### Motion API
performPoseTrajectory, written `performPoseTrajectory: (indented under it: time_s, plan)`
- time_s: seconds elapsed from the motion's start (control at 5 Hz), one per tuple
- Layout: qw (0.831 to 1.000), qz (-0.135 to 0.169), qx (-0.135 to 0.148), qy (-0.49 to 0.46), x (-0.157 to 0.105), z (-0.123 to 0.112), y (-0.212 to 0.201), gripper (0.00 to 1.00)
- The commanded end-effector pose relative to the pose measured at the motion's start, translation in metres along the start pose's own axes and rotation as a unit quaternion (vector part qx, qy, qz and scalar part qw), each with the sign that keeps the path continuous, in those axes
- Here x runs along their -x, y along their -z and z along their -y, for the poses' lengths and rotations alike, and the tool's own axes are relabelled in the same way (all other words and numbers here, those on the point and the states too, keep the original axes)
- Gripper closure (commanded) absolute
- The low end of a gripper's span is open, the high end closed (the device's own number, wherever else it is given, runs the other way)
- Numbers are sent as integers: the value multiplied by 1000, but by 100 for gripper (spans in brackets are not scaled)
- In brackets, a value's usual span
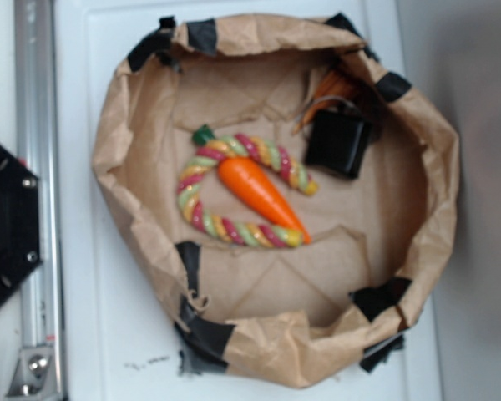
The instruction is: Grab the multicolored rope.
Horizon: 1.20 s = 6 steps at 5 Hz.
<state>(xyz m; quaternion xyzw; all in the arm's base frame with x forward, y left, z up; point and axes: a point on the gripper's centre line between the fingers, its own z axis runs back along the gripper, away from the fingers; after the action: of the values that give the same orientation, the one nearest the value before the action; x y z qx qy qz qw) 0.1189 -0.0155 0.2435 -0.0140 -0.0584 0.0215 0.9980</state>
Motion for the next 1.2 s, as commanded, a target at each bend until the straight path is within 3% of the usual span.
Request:
performPoseTrajectory:
  time_s: [0.0,0.2,0.4,0.6,0.8,1.0]
  plan:
    - [1000,0,0,0,0,0,0,0]
    - [1000,-16,-19,-14,-45,-10,47,0]
    - [996,-12,-64,-61,-92,-27,69,0]
    - [992,-42,-36,-111,-135,-34,114,0]
    - [985,-102,-26,-134,-150,-25,154,0]
    - [980,-118,-51,-149,-131,-16,184,0]
